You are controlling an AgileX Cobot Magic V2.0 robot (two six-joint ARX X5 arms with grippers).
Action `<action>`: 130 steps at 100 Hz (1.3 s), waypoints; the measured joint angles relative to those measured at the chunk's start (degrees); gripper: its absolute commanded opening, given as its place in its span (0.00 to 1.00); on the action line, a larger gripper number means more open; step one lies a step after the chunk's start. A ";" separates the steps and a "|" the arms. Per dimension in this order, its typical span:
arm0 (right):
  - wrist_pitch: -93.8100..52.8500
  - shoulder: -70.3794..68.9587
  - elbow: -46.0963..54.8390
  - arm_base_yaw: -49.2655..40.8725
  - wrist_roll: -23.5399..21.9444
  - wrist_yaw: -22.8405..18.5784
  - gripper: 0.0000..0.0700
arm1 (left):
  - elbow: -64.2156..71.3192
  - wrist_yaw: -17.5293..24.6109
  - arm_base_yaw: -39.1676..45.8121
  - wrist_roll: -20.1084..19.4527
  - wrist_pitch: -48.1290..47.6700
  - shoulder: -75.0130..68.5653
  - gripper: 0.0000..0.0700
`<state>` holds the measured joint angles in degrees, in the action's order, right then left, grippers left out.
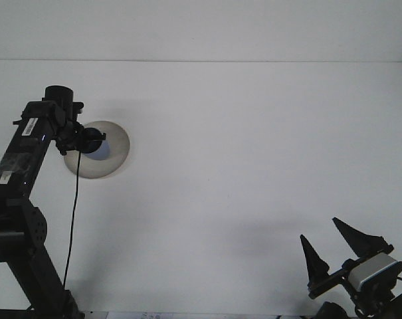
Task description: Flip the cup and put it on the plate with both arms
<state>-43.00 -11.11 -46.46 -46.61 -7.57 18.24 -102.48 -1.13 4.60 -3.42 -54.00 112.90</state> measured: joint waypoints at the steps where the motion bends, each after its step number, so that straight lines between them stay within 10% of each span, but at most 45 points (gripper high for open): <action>1: 0.00 0.00 0.00 0.00 0.00 0.00 0.78 | 0.00 0.00 0.00 0.02 0.00 0.00 0.04; 23: 0.00 0.00 0.00 0.00 0.00 0.00 0.78 | -1.31 0.44 0.00 1.70 -0.44 0.20 0.74; 100: 0.00 0.00 0.00 0.00 1.27 5.53 0.78 | -11.17 2.43 -1.09 5.07 -3.61 -29.46 0.74; 130: -0.02 0.00 0.00 0.00 3.82 9.57 0.78 | 15.45 2.80 -10.21 5.92 8.41 -58.45 0.74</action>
<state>-43.03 -11.11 -46.46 -46.61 -3.75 27.81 -87.02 1.67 -5.61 2.50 -45.58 54.46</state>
